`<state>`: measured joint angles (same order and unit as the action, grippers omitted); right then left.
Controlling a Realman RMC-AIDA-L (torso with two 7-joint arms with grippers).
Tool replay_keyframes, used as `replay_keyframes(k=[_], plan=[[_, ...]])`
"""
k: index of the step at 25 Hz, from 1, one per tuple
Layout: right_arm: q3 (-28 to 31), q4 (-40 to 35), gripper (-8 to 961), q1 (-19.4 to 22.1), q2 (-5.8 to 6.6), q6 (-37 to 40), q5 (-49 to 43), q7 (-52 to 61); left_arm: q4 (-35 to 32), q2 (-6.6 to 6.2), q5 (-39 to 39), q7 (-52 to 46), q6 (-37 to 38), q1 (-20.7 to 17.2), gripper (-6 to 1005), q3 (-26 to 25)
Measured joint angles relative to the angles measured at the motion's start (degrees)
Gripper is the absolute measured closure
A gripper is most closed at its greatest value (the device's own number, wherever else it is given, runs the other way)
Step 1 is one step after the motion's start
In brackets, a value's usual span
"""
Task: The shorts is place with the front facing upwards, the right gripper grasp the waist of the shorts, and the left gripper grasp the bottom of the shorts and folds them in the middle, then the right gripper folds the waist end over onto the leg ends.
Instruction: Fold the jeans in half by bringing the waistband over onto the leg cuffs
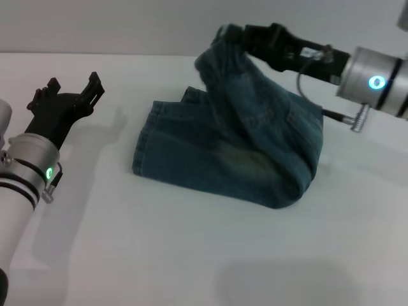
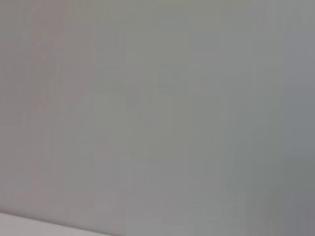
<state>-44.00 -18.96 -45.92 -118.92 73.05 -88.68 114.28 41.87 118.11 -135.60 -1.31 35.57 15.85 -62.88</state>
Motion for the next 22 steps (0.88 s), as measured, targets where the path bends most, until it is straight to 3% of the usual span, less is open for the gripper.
replay_keyframes(k=[22], plan=[[-16.06,4.08,732,-10.93,-0.18,-11.12,-0.09,0.34,-3.41,0.12,0.38,-0.88,4.38,1.67,140,0.26]])
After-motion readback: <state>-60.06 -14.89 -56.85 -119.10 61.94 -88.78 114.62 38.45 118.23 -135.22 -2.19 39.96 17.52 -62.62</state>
